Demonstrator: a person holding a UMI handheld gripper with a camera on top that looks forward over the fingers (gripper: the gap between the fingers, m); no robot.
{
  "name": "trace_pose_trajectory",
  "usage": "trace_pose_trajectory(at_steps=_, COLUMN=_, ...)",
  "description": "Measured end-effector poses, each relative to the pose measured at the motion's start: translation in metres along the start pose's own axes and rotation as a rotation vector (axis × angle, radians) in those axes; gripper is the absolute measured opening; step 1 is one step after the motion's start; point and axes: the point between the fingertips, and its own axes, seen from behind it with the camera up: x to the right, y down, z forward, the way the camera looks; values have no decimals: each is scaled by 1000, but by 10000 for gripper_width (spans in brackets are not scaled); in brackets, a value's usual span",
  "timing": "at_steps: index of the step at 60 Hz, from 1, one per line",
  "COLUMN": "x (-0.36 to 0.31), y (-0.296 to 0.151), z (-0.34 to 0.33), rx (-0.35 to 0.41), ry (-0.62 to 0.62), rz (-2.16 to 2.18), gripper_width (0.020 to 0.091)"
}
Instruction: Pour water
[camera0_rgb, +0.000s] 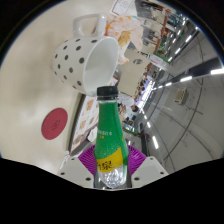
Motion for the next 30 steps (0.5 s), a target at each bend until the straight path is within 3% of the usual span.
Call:
trace_pose_trajectory(at_steps=11, x=20, y=-13, z=0, rx=5, ry=71, rz=-170, gripper_width=371)
trace_pose_trajectory(at_steps=20, x=19, y=-12, z=3, rx=23, ry=43, rz=-172, gripper_width=372)
trace_pose_trajectory(at_steps=30, x=25, y=-17, z=-6, rx=92, ry=-19, rz=204, gripper_width=371)
